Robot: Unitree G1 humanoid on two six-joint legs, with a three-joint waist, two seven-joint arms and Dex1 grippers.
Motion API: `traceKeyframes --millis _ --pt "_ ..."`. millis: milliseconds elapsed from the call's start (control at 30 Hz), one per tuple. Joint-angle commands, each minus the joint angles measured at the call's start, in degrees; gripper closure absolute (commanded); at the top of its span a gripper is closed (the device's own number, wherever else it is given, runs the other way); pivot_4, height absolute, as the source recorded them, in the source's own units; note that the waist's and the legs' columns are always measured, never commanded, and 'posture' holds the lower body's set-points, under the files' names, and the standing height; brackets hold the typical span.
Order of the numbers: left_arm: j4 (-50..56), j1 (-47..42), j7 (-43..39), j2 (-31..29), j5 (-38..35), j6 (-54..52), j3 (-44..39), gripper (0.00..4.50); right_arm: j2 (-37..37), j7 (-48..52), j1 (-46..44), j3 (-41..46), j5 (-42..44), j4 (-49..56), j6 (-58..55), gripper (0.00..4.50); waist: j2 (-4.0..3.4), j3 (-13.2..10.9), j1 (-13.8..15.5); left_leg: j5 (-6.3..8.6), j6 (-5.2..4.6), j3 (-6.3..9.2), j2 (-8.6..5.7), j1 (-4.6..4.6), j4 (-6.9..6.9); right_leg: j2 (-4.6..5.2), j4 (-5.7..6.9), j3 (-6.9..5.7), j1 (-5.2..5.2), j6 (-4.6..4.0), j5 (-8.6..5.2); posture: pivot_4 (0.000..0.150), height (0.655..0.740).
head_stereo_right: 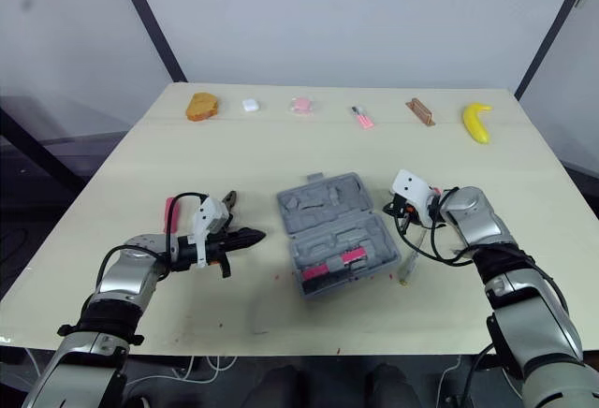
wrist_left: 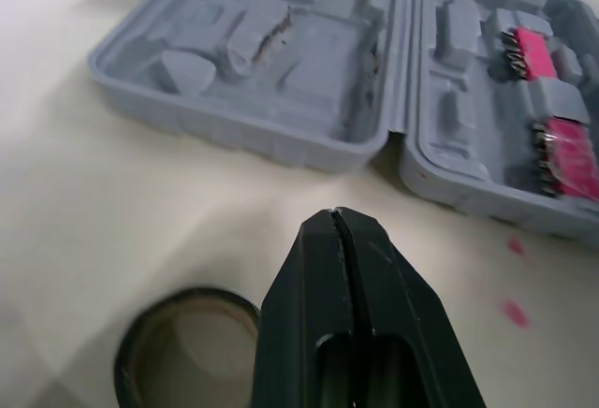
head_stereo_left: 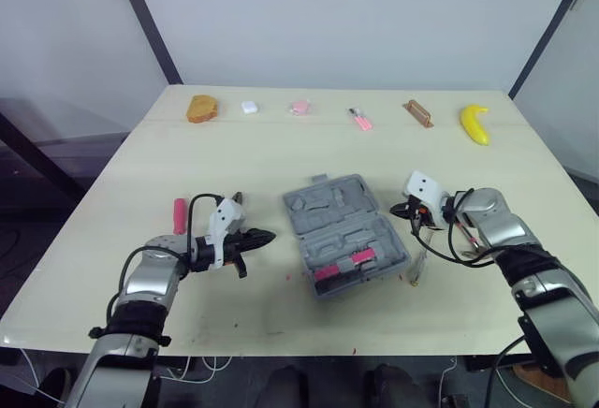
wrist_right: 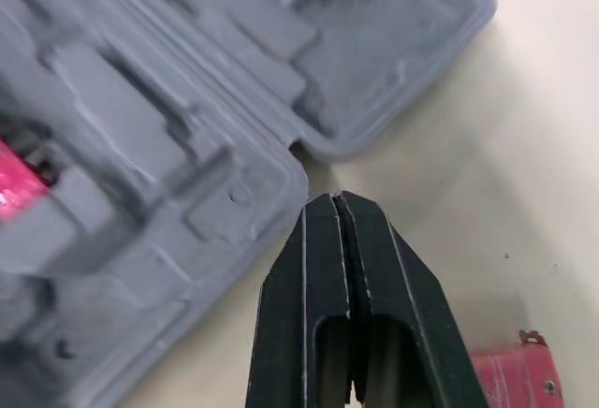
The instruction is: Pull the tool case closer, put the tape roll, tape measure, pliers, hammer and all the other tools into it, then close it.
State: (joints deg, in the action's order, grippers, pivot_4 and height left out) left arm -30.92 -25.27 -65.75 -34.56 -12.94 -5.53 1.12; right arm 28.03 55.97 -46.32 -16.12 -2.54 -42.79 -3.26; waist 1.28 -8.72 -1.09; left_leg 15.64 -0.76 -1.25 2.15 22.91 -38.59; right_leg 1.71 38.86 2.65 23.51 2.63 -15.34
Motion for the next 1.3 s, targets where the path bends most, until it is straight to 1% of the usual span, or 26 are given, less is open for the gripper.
traceKeyframes --millis 33,233,433,667,1067,1300 --pt "-2.27 -2.03 -0.54 0.94 0.97 1.78 0.79 4.50 -1.42 -1.34 -3.59 -0.75 -2.68 -5.07 4.93 4.49 0.00 0.00 -0.09 0.00 0.00 0.00 0.00 0.00 0.00 0.00 0.00 0.00 0.00 0.00 0.00 0.150 0.7400" --pt "-4.48 -3.30 -1.29 2.13 1.92 3.10 1.28 4.50 -4.38 -3.00 -6.92 -1.23 -5.73 -13.62 9.50 4.49 -0.01 0.00 -0.90 -0.01 0.02 0.04 0.00 0.00 0.00 0.02 0.02 -0.01 0.00 0.00 0.00 0.150 0.7400" --pt "-4.81 -3.41 -1.74 2.51 2.36 3.43 1.38 4.50 -6.29 -2.99 -8.31 -0.58 -6.58 -17.44 11.45 4.49 -0.01 0.00 -1.38 -0.01 0.02 0.13 0.00 -0.01 0.01 0.06 0.03 0.01 0.01 0.00 0.01 0.150 0.7400" --pt "-5.50 -4.06 -1.49 3.50 2.82 3.45 1.44 4.50 -7.50 -1.62 -8.92 0.52 -6.21 -18.83 12.76 4.49 -0.02 -0.01 -1.47 -0.01 0.02 0.15 0.01 -0.02 0.01 0.06 0.05 0.02 0.01 0.00 0.01 0.150 0.7400" --pt "-7.44 -4.91 -1.04 4.76 3.71 3.96 1.29 4.50 -8.54 4.03 -7.14 1.37 -5.51 -17.27 13.97 4.49 -0.02 -0.01 -1.39 -0.01 0.02 0.15 0.01 -0.03 0.01 0.08 0.06 0.01 0.00 0.01 0.01 0.150 0.7400" --pt "-7.83 -5.04 -2.28 5.37 3.55 3.50 1.57 4.50 -8.74 4.38 -6.91 1.64 -5.73 -17.05 14.09 4.49 -0.02 0.00 -1.40 -0.01 0.01 0.15 0.01 -0.04 0.01 0.08 0.08 0.01 0.00 0.01 0.01 0.150 0.7400"
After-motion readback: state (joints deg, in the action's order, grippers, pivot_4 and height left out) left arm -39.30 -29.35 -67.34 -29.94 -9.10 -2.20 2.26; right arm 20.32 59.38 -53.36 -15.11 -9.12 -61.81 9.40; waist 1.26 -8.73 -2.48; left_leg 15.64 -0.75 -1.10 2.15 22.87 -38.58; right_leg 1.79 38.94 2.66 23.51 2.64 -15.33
